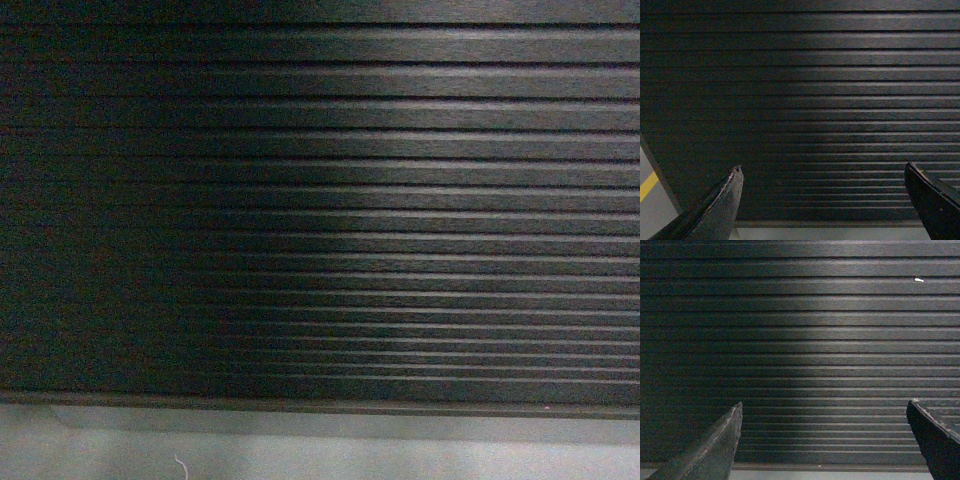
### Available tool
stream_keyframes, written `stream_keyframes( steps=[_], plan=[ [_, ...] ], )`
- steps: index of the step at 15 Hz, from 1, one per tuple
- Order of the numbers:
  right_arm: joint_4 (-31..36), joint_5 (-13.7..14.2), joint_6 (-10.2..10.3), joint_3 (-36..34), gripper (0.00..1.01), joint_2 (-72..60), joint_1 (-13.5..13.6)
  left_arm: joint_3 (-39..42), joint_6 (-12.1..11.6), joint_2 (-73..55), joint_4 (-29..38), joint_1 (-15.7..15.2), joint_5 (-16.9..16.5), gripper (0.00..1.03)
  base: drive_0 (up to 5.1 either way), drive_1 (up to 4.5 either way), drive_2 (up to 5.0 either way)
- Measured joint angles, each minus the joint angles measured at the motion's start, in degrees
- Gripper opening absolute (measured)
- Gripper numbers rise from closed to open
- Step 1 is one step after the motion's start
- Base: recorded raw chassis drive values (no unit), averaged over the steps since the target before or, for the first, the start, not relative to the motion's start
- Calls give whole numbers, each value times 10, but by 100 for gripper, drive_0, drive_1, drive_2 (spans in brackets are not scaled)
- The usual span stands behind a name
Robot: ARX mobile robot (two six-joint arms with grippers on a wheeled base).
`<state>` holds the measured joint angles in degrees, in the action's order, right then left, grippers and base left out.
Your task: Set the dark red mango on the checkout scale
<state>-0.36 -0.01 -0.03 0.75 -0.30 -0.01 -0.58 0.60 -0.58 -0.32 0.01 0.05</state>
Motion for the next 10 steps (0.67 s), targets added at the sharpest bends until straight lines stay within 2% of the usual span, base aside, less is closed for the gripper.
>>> stream_keyframes(
  steps=[1, 10],
  plan=[
    [0, 0, 0, 0, 98, 0, 0, 0, 0, 0, -1, 0, 0, 98, 3, 230, -224],
    [2, 1, 1, 0, 98, 0, 0, 0, 0, 0, 1, 0, 0, 98, 0, 0, 0]
  ],
)
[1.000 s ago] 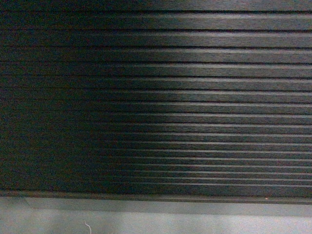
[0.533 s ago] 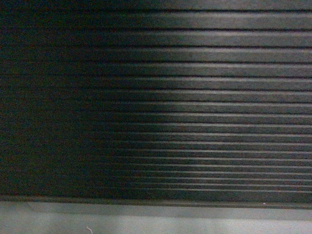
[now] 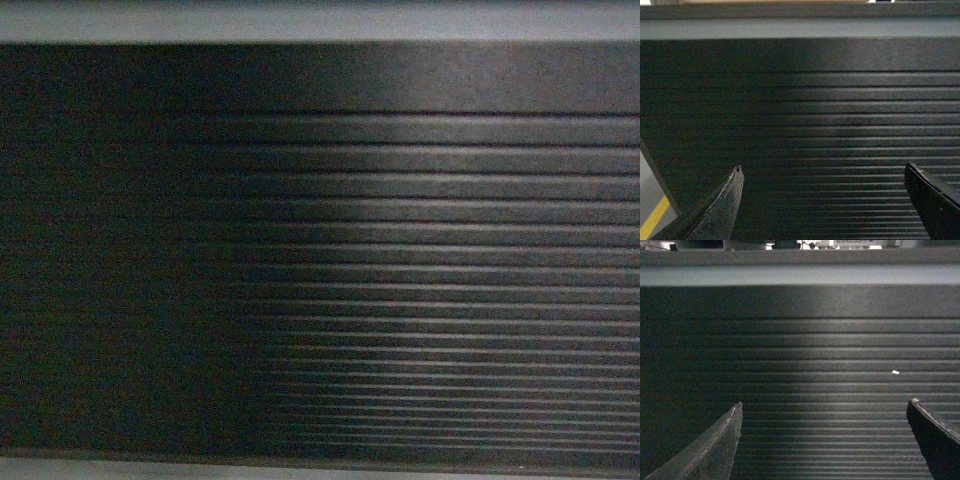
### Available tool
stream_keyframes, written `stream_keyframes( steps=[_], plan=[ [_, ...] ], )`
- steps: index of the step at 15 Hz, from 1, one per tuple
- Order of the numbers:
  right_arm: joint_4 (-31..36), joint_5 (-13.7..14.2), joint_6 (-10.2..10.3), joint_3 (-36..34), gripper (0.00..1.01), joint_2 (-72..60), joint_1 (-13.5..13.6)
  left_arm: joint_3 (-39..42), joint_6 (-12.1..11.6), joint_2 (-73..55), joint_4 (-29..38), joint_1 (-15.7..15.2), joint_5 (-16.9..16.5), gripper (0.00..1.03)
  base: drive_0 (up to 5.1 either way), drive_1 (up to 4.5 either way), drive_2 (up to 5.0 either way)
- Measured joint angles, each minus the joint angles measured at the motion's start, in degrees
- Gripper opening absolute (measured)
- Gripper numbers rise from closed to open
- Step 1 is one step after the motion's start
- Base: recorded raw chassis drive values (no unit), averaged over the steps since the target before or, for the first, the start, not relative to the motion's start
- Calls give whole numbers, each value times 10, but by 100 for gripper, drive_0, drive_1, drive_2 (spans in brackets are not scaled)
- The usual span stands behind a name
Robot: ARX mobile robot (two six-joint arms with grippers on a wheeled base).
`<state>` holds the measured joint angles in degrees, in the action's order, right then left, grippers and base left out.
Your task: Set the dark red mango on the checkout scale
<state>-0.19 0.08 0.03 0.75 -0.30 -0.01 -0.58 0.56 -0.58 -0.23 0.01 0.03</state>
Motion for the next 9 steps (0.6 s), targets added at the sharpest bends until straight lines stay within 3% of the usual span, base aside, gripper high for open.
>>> stream_keyframes(
  steps=[9],
  plan=[
    [0, -1, 0, 0, 98, 0, 0, 0, 0, 0, 0, 0, 0, 98, 0, 0, 0]
  ],
)
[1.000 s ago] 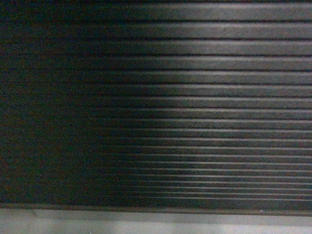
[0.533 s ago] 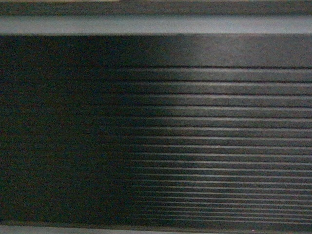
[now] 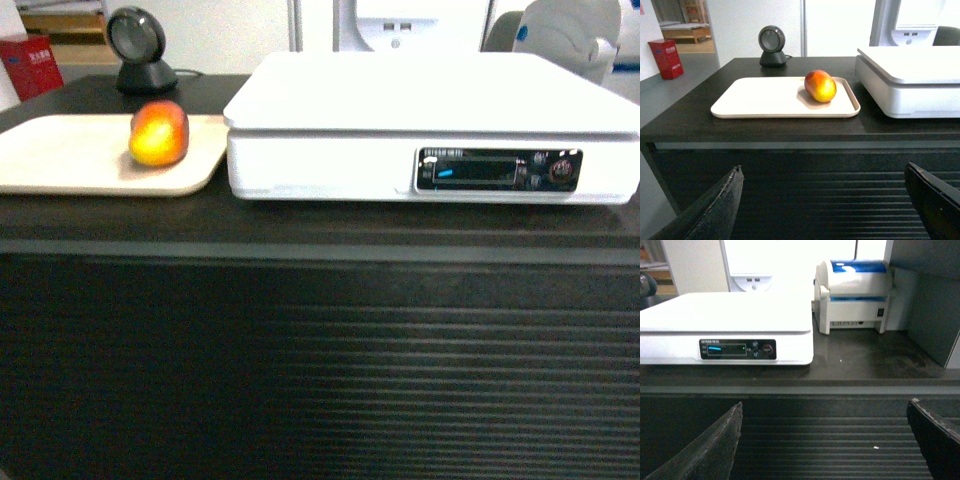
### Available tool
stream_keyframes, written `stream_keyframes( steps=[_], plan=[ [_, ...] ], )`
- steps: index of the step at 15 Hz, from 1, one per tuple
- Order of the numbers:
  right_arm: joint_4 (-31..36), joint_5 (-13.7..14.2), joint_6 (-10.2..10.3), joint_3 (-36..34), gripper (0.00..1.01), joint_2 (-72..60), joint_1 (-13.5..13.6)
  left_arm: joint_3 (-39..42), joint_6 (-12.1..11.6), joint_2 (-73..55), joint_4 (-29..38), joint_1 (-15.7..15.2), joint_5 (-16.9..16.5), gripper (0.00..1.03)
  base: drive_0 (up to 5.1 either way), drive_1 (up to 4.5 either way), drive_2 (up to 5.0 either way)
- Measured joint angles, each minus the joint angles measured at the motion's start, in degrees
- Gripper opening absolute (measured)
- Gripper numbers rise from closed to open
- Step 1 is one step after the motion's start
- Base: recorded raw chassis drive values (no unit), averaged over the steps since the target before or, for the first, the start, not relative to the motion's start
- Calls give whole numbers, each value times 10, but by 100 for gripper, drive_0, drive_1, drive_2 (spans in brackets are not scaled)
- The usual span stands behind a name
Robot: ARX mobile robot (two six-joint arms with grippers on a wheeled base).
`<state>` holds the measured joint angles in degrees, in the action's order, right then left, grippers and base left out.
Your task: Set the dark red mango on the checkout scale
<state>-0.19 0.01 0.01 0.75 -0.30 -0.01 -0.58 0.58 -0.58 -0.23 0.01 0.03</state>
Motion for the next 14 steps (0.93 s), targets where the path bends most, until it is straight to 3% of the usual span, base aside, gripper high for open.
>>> stream_keyframes(
  steps=[14],
  plan=[
    [0, 0, 0, 0, 98, 0, 0, 0, -2, 0, 0, 0, 0, 98, 0, 0, 0]
  ],
)
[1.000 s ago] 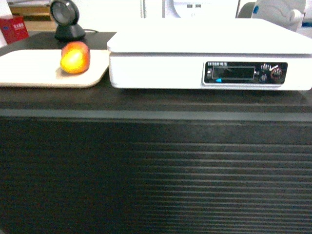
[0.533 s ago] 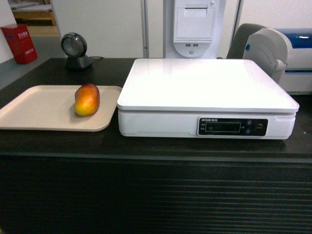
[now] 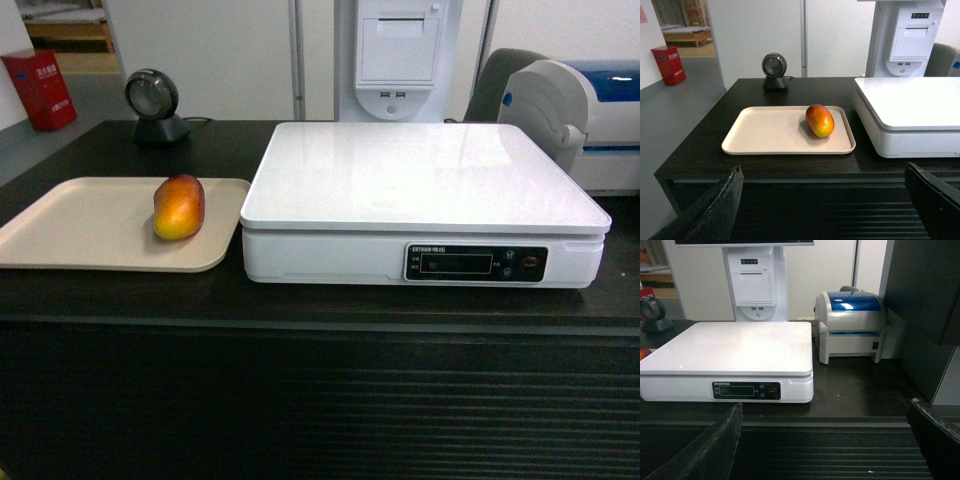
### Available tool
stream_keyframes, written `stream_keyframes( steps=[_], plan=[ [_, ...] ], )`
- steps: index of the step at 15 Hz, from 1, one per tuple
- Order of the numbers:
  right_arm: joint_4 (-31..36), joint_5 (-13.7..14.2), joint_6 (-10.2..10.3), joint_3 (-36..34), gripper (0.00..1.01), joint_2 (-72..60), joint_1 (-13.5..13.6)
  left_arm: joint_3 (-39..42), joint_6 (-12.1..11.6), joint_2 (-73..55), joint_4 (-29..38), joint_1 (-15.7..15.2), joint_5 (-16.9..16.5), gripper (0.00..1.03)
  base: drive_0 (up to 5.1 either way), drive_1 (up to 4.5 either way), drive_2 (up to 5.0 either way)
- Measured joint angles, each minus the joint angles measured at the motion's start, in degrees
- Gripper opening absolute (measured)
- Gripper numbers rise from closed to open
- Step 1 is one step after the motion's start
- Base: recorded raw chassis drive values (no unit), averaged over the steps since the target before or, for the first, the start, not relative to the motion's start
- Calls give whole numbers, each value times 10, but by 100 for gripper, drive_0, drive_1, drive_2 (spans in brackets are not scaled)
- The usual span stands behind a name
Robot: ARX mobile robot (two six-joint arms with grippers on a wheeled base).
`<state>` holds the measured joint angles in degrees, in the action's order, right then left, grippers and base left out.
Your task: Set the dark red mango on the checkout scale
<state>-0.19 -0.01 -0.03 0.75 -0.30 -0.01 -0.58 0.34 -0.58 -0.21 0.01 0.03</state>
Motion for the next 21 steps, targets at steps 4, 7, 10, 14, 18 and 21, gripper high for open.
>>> stream_keyframes(
  steps=[4, 7, 10, 14, 18, 21],
  plan=[
    [0, 0, 0, 0, 98, 0, 0, 0, 0, 0, 0, 0, 0, 98, 0, 0, 0],
    [0, 0, 0, 0, 98, 0, 0, 0, 0, 0, 0, 0, 0, 98, 0, 0, 0],
    [0, 0, 0, 0, 98, 0, 0, 0, 0, 0, 0, 0, 0, 98, 0, 0, 0],
    [0, 0, 0, 0, 98, 0, 0, 0, 1, 0, -4, 1, 4, 98, 0, 0, 0],
    [0, 0, 0, 0, 98, 0, 0, -51, 42, -109, 7, 209, 241, 98, 0, 0, 0],
    [0, 0, 0, 0, 98, 0, 0, -70, 37, -210, 114, 221, 231, 98, 0, 0, 0]
  ],
)
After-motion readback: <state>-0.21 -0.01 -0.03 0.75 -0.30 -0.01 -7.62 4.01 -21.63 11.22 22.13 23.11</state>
